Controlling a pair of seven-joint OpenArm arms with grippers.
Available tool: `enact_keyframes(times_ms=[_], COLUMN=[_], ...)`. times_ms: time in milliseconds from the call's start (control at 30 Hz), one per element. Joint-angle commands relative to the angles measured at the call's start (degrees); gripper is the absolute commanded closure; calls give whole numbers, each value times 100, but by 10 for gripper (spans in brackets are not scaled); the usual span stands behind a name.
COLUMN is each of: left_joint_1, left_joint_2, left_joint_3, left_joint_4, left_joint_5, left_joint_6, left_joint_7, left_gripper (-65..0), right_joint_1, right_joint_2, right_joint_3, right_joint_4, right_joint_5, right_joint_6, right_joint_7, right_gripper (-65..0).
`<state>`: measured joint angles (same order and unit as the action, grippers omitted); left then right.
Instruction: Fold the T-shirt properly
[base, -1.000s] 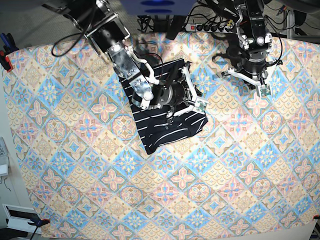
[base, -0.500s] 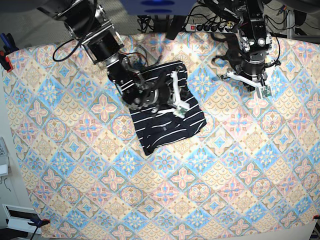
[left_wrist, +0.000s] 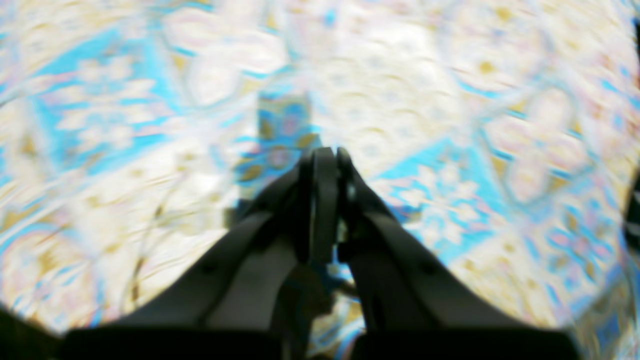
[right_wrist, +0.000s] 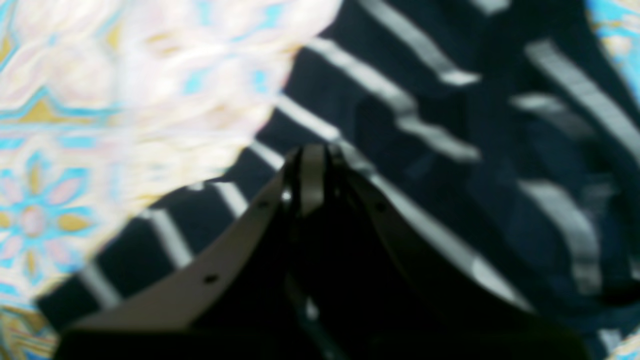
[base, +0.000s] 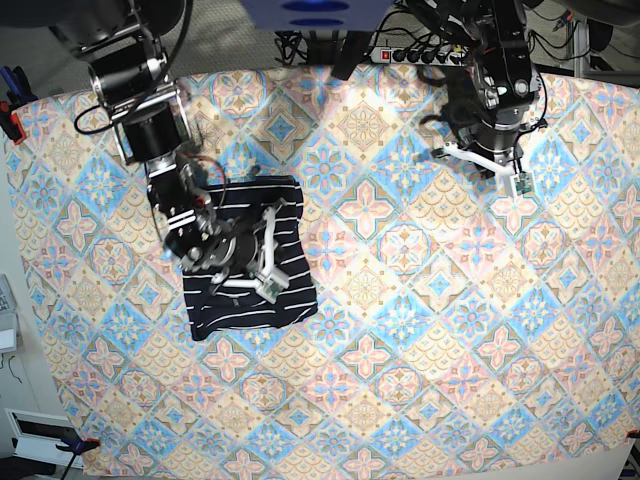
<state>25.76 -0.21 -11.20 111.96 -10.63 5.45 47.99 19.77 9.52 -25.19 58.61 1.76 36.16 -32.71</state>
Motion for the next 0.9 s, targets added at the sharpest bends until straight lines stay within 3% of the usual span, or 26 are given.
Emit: enact_keyframes(times_ms=[0,233,400,633,867], left_joint_1=[4,13,-22,-136,-215], left_joint_2=[-54,-63,-63,-63,-63], left_joint_3=[-18,-18,-18,-18,-10], left_joint_4=[87,87,87,-115,-317], left_joint_5=[22,22,22,22,13], left_joint_6=[39,39,39,39,39], left_joint_7=[-91,-91,-91,-91,-100], left_gripper=[0,0,0,0,0], right_joint_1=[252,498,-21,-1129,-1700], right_joint_2=[64,371,371,107,-139], right_joint_3=[27,71,449,519,466], right_joint_4=[-28,-265,939,2900,3084], right_joint_5=[39,66,75,75,75], right_joint_6=[1,10,19,19,19], right_joint_7=[84,251,-426,-1173,-1243], right_gripper=[-18,-18,-18,-18,-18])
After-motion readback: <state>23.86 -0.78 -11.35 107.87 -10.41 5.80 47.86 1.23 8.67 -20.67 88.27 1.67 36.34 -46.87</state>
